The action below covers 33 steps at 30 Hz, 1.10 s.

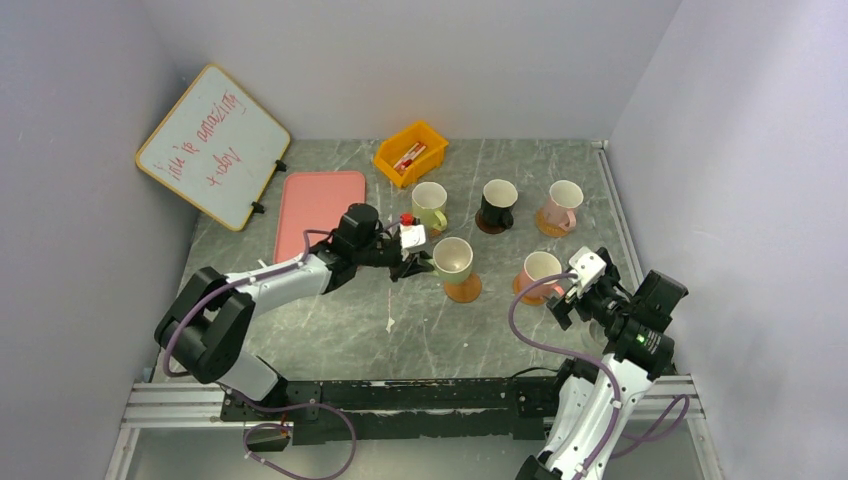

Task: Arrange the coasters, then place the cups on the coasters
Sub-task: Cup the coaster.

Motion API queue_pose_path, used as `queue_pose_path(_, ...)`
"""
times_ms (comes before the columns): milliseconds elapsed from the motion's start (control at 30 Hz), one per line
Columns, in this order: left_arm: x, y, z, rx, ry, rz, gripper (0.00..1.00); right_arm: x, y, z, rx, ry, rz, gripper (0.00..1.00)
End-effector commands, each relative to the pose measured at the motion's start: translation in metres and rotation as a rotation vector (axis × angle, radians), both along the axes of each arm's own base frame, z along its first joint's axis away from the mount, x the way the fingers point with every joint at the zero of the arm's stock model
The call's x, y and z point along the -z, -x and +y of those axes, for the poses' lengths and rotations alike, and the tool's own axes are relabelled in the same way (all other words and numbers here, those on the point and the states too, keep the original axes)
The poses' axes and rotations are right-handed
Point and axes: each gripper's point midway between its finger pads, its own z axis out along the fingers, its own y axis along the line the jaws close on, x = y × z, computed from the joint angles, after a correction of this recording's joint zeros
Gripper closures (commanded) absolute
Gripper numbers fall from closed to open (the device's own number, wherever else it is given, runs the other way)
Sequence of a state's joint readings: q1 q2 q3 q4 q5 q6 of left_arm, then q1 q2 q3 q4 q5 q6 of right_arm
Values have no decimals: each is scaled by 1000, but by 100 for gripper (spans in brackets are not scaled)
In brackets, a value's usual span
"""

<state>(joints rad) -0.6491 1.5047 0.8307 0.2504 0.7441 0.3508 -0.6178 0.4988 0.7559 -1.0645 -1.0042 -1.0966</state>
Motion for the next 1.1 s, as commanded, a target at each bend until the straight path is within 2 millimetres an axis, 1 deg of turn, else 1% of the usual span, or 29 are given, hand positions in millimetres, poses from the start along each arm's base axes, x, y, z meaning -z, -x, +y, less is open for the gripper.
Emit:
queue_pose_path(0, -37, 8, -22, 83, 156, -76, 95, -3, -1, 3, -28, 9, -37, 0)
queue_pose_path(167, -22, 4, -28, 52, 135, -48, 95, -3, 0, 4, -34, 14, -40, 0)
queue_pose_path(300, -15, -1, -30, 4, 129, -43, 95, -3, 0, 5, -38, 16, -41, 0)
queue_pose_path(500, -15, -9, -30, -40, 114, -101, 95, -2, 1, 5, -41, 15, -40, 0)
queue_pose_path(600, -16, -11, -31, -28, 93, -115, 95, -1, 2, 5, -43, 17, -40, 0)
queue_pose_path(700, -21, -9, -34, 0, 99, -132, 95, -2, 2, 6, -44, 18, -41, 0)
queue_pose_path(867, -19, -7, -40, 52, 74, -109, 95, -1, 2, 6, -42, 20, -43, 0)
queue_pose_path(1067, -14, -8, -40, 7, 117, -74, 95, -1, 4, 7, -53, 23, -46, 0)
